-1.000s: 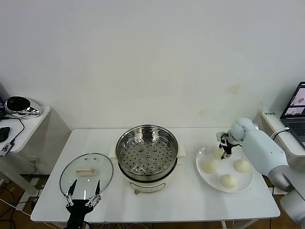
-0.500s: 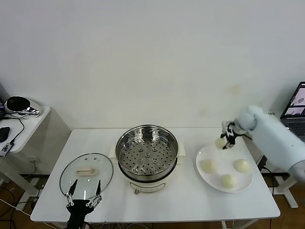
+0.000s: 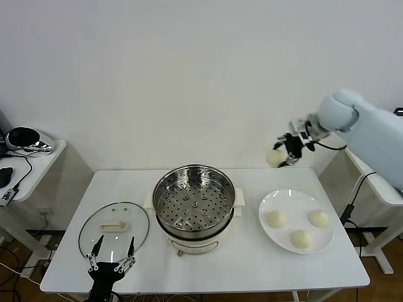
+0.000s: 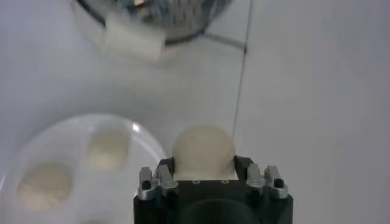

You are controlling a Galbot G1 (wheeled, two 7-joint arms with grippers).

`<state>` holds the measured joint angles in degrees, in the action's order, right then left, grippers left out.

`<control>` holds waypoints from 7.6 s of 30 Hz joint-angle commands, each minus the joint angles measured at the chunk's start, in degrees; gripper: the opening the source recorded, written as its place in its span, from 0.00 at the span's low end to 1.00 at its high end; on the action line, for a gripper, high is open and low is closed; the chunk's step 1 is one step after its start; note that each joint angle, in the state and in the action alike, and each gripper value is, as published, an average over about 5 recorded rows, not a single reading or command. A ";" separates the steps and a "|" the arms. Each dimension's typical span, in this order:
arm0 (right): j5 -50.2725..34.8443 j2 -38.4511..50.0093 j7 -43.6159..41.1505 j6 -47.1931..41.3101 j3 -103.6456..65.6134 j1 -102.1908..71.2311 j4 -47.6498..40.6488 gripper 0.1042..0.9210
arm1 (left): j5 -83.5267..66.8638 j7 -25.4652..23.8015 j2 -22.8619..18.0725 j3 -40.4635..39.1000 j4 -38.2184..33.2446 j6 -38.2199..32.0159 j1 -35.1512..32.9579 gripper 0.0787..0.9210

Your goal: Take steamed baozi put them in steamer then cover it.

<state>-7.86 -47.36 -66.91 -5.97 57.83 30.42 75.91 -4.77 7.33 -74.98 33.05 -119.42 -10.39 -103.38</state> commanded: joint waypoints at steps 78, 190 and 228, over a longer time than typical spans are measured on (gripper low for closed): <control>-1.37 21.56 9.11 -18.20 16.04 3.20 20.01 0.88 | 1.58 -1.25 2.23 4.10 -5.46 4.89 -2.35 0.88; -26.62 -33.07 22.87 -34.98 14.55 -6.51 -5.09 0.61 | 2.13 -1.27 -0.24 5.26 -0.89 3.07 1.85 0.88; -24.50 -29.35 18.29 -35.67 13.70 -0.06 -4.02 0.84 | 2.63 -1.47 -0.08 5.13 -1.99 2.57 0.60 0.88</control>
<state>-32.52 -78.92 -46.28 -41.54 71.53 26.77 69.76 -2.11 5.96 -75.20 38.19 -121.30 -7.92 -102.77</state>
